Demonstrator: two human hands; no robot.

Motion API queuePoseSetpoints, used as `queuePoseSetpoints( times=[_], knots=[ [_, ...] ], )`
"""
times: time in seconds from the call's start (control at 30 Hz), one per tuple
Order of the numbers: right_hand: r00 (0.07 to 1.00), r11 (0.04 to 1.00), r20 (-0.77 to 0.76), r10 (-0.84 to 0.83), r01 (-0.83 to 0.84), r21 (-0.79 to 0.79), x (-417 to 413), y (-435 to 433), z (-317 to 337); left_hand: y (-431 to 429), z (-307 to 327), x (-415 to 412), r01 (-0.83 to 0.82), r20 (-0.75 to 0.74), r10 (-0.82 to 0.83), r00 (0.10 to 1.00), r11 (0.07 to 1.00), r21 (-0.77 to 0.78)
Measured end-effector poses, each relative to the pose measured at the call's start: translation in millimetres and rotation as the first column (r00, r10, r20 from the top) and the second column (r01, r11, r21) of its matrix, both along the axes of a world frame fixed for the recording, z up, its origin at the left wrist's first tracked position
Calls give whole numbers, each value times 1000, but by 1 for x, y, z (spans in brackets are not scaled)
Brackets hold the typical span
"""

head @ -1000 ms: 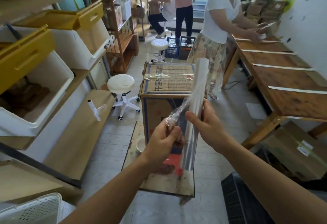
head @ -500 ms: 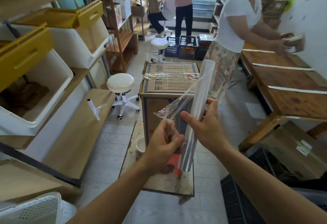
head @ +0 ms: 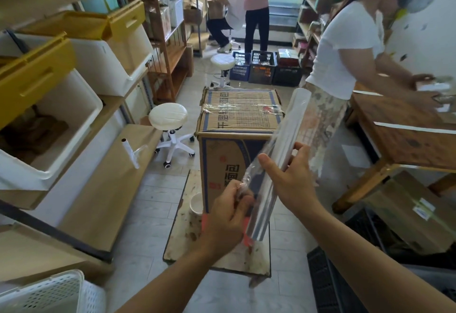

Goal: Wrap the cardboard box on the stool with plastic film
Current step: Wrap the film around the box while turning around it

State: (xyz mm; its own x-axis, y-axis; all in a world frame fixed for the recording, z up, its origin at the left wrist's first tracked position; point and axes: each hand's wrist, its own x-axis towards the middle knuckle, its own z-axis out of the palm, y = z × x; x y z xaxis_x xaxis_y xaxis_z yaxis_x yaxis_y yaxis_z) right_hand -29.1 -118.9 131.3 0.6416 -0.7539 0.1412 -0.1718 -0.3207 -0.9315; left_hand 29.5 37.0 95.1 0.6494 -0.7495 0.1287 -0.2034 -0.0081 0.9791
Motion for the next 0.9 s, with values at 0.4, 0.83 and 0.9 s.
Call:
queuePoseSetpoints(
  times=[0.4, 0.83, 0.9],
  knots=[
    [997, 996, -47, -64, 61, -70, 4, -2, 9, 0, 5, -5, -22, -148, 6, 989, 994, -109],
    [992, 974, 75, 101, -114, 195, 2, 8, 15, -7, 14, -1, -81, -636, -136, 760, 950, -300],
    [984, 974, 77, 158, -168, 152, -3, 10, 14, -5, 21, 3, -60, -703, -299, 645, 897, -437]
  ],
)
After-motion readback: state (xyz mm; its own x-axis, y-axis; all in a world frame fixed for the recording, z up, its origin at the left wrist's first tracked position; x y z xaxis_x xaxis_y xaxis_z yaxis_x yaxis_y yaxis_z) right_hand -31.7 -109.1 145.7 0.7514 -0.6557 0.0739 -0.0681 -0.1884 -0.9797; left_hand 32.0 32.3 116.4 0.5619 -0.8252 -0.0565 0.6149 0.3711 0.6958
